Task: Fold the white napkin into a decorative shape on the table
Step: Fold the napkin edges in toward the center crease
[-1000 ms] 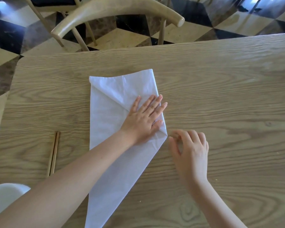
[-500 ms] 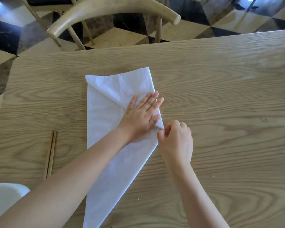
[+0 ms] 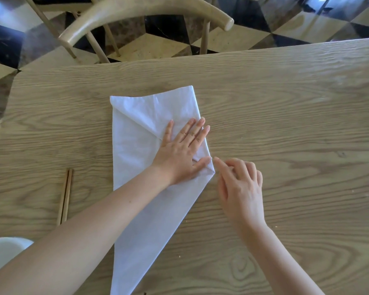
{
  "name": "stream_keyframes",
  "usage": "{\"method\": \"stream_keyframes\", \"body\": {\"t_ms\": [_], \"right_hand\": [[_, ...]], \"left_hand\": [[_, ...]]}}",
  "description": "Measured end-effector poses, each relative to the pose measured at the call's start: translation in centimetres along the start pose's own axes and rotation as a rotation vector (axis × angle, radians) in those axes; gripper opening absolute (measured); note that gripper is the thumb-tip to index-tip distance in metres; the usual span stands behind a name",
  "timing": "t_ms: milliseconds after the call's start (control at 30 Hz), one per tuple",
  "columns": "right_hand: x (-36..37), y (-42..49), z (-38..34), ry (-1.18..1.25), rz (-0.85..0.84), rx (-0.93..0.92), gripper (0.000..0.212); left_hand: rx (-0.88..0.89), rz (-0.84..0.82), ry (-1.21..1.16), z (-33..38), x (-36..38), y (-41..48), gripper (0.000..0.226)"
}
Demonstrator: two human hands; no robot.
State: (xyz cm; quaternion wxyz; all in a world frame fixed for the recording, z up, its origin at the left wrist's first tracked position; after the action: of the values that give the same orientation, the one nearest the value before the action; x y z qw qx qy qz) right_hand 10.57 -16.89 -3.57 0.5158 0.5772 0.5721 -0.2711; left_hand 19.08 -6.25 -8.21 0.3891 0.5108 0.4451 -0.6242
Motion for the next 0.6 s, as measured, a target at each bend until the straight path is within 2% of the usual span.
{"method": "stream_keyframes", "body": {"t_ms": [100, 233, 333, 467, 600], "right_hand": [[1.3, -0.5, -1.0, -0.018, -0.09, -0.106, 0.039], [1.5, -1.1, -1.0, -0.063, -0.058, -0.148, 0.039], [1.4, -0.7, -1.4, -0.066, -0.044, -0.211, 0.038], [2.1, -0.9, -1.2, -0.088, -0.107, -0.273, 0.041], [2.3, -0.8, -0.9, -0.081, -0.154, -0.32, 0.043]], "left_hand": [[0.014, 0.002, 0.006, 0.1, -0.1, 0.0, 0.077], [0.02, 0.0, -0.029, 0.0, -0.5, -0.1, 0.072], [-0.061, -0.002, -0.021, 0.1, -0.7, 0.7, 0.071], [-0.195, -0.037, -0.07, -0.9, -1.0, 4.4, 0.062], [-0.178, -0.005, -0.067, -2.3, -1.5, 6.7, 0.059]]}}
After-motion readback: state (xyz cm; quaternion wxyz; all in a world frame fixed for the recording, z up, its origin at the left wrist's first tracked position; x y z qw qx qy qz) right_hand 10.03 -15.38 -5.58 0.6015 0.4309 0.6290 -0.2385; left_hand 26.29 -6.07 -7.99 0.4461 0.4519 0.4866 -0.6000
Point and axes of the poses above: each hand's wrist, its own y-axis towards the middle knuckle, its own x-axis out of the palm, z = x × y, the point moved 9 cm from there along y, towards the middle knuckle, and after that the axes turned 14 degrees about -x, right-handed, at the moved point
